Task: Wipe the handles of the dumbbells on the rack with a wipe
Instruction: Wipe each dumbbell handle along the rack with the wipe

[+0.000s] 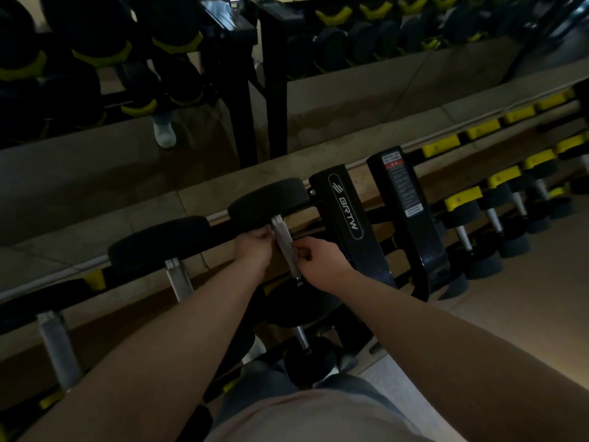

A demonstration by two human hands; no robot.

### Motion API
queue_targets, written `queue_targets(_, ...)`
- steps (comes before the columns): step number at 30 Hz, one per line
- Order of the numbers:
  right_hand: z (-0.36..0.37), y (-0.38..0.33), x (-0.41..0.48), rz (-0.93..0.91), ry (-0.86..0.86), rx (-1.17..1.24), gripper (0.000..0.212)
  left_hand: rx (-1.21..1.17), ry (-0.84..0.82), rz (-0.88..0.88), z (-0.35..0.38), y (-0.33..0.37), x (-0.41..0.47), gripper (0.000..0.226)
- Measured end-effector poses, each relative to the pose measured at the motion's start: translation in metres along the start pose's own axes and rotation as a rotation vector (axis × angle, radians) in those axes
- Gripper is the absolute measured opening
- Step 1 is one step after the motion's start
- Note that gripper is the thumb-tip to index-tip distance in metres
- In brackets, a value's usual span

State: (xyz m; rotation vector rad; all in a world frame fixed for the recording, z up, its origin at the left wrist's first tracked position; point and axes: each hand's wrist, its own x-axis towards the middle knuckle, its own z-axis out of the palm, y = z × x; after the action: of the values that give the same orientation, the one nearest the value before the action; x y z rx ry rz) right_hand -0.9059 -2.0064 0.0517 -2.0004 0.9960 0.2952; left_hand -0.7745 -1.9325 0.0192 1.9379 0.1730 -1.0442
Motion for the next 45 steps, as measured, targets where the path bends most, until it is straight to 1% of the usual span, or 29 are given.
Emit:
queue_targets(2,-0.001,-0.001,0.001,-0.017,0.008,-0.028,0.043,0.198,-0.147,0.029,-0.004,-0.018,-0.005,0.016)
queue_targets(4,-0.002,-0.002,0.002,-0.007,0.008,-0.018,0.045,0.356,-0.33,0.053,-0.007,-0.038,-0.015,0.01)
queue_targets(5,-0.002,-0.002,0.002,0.001,0.0,-0.007,0.045,0.411,-0.403,0.074,-0.007,-0.046,-0.016,0.009)
queue_targets(6,-0.002,-0.002,0.002,0.008,-0.007,0.0,0.045,0.426,-0.433,0.083,-0.009,-0.05,-0.017,0.011)
queue_targets(7,-0.001,-0.002,0.001,0.012,-0.007,0.001,0.045,0.406,-0.432,0.072,-0.008,-0.05,-0.013,0.013)
queue_targets(8,-0.001,-0.002,0.001,0.014,-0.003,0.001,0.044,0.334,-0.417,0.041,-0.01,-0.047,-0.01,0.013)
queue_targets(11,-0.001,-0.002,0.001,0.034,-0.006,0.023,0.041,0.005,-0.292,-0.093,-0.01,-0.028,0.013,0.01)
queue_targets(12,-0.001,-0.003,0.0,0.043,-0.013,0.035,0.041,-0.073,-0.253,-0.081,-0.01,-0.019,0.015,0.009)
queue_targets(13,-0.001,-0.003,0.0,0.05,-0.019,0.044,0.04,-0.115,-0.236,-0.048,-0.009,-0.014,0.02,0.014)
queue_targets(15,-0.002,-0.005,-0.001,0.058,-0.018,0.052,0.039,-0.102,-0.212,-0.009,-0.007,-0.013,0.026,0.025)
queue_targets(17,-0.001,-0.007,-0.001,0.069,0.001,0.054,0.039,-0.053,-0.3,-0.034,-0.003,-0.026,0.024,0.025)
queue_targets(20,0.0,-0.008,0.0,0.085,0.017,0.057,0.039,0.231,-0.499,-0.002,-0.007,-0.046,0.004,0.018)
queue_targets(21,0.0,-0.008,0.0,0.088,0.017,0.063,0.039,0.304,-0.524,0.005,-0.008,-0.049,0.001,0.017)
queue_targets(22,0.0,-0.008,0.0,0.092,0.016,0.068,0.04,0.313,-0.535,-0.009,-0.008,-0.047,-0.001,0.017)
queue_targets(24,0.0,-0.008,0.0,0.101,0.02,0.075,0.04,0.283,-0.507,-0.016,-0.006,-0.039,0.008,0.016)
queue_targets(26,0.0,-0.008,0.001,0.109,0.02,0.077,0.041,0.101,-0.433,-0.058,-0.006,-0.027,0.023,0.013)
queue_targets(28,0.001,-0.007,0.001,0.114,0.023,0.077,0.044,-0.073,-0.383,-0.094,-0.005,-0.013,0.034,0.018)
queue_targets(29,0.001,-0.006,0.001,0.116,0.023,0.082,0.046,-0.121,-0.383,-0.079,-0.006,-0.01,0.035,0.02)
queue_targets(30,0.001,-0.006,0.001,0.12,0.021,0.089,0.048,-0.129,-0.419,-0.049,-0.006,-0.011,0.037,0.023)
queue_targets(32,0.0,-0.006,0.002,0.13,0.012,0.106,0.051,-0.08,-0.475,-0.044,-0.007,-0.015,0.035,0.024)
queue_targets(33,0.0,-0.005,0.003,0.132,0.01,0.11,0.052,-0.013,-0.518,-0.026,-0.008,-0.023,0.033,0.021)
queue_targets(36,-0.001,-0.005,0.004,0.131,0.018,0.104,0.053,0.371,-0.658,0.079,-0.013,-0.047,0.031,0.015)
queue_targets(38,-0.001,-0.004,0.005,0.13,0.023,0.097,0.052,0.453,-0.689,0.085,-0.015,-0.051,0.029,0.017)
queue_targets(40,0.0,-0.004,0.005,0.129,0.024,0.099,0.051,0.39,-0.653,0.115,-0.014,-0.04,0.028,0.017)
queue_targets(41,0.0,-0.004,0.004,0.129,0.023,0.099,0.05,0.275,-0.595,0.115,-0.014,-0.031,0.026,0.021)
queue_targets(43,0.0,-0.004,0.004,0.128,0.026,0.104,0.051,-0.117,-0.479,-0.04,-0.013,-0.015,0.028,0.024)
queue_targets(44,0.0,-0.004,0.004,0.129,0.025,0.109,0.051,-0.231,-0.453,-0.089,-0.012,-0.011,0.032,0.021)
queue_targets(45,-0.001,-0.005,0.003,0.13,0.022,0.114,0.051,-0.279,-0.424,-0.095,-0.011,-0.012,0.038,0.016)
